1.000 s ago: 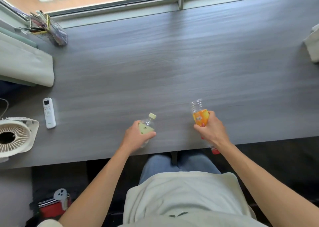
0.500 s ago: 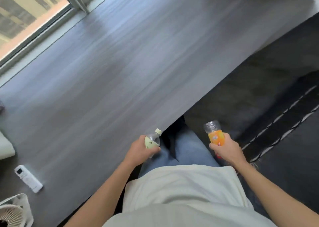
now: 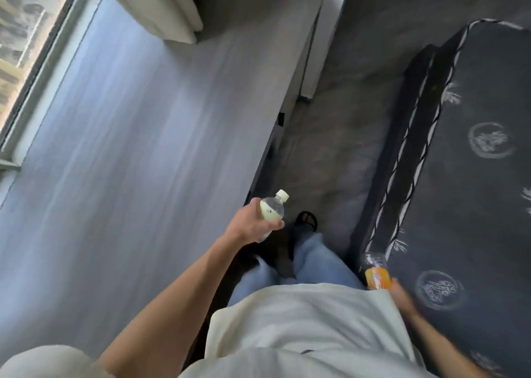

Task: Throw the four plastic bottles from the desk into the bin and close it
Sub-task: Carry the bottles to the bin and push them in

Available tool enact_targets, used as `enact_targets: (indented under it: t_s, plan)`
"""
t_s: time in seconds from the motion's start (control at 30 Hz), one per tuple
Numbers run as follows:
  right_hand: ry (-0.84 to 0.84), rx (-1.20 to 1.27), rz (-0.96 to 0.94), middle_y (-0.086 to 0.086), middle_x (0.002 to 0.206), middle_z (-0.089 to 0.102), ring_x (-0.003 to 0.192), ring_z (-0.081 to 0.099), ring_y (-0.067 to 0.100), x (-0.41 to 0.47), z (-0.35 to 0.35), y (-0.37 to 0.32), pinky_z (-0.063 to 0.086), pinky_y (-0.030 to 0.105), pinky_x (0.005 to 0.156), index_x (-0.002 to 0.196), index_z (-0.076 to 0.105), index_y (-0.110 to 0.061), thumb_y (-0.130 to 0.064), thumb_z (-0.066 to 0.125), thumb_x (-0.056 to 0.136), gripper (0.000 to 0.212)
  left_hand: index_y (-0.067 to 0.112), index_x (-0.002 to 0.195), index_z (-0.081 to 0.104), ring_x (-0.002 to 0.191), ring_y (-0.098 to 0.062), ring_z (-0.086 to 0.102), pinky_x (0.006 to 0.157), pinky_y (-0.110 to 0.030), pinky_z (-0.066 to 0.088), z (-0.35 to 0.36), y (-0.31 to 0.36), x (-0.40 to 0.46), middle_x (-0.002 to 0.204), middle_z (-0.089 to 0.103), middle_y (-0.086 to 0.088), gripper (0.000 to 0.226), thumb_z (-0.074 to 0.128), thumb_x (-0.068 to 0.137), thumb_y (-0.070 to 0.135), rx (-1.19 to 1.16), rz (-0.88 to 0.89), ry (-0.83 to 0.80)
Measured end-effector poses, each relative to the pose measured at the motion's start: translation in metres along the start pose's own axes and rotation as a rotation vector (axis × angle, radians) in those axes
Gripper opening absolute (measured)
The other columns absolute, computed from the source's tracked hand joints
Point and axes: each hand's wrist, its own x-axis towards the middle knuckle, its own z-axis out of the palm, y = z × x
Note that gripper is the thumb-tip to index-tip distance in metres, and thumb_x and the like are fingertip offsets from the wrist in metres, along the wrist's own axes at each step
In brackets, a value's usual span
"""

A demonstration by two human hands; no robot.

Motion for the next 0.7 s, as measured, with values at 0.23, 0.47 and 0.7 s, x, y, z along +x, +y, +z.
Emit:
enact_targets:
  t_s: [0.23, 0.47, 0.7]
  plan:
    - [0.004, 0.131, -0.012, 0.015, 0.101, 0.072, 0.084, 0.067, 0.028, 0.042, -0.076, -0.055, 0.053, 0.037, 0.077, 0.103, 0.061, -0.013, -0.034, 0.084, 0.073, 0.044, 0.038, 0.095, 0.062, 0.071, -0.009, 0.067, 0.059, -0.026, 0.052, -0.001, 0.037, 0.042, 0.078, 0.069, 0.007, 0.042, 0.078, 0.063, 0.059, 0.129, -0.040, -0.041]
    - [0.127, 0.213, -0.164, 0.007, 0.102, 0.068, 0.091, 0.064, 0.030, 0.081, -0.158, -0.165, 0.050, 0.035, 0.077, 0.110, 0.058, -0.022, -0.057, 0.076, 0.064, 0.060, 0.048, 0.086, 0.066, 0.075, -0.007, 0.070, 0.062, -0.025, 0.053, -0.027, 0.046, 0.065, 0.072, 0.074, 0.013, 0.030, 0.079, 0.060, 0.056, 0.133, -0.173, -0.051]
    - [0.155, 0.233, -0.196, 0.009, 0.101, 0.066, 0.094, 0.065, 0.032, 0.115, -0.213, -0.235, 0.053, 0.038, 0.080, 0.115, 0.055, -0.016, -0.050, 0.078, 0.070, 0.060, 0.042, 0.076, 0.067, 0.071, -0.015, 0.071, 0.067, -0.031, 0.057, -0.055, 0.117, 0.135, 0.068, 0.073, 0.008, 0.018, 0.081, 0.068, 0.050, 0.197, -0.187, -0.066]
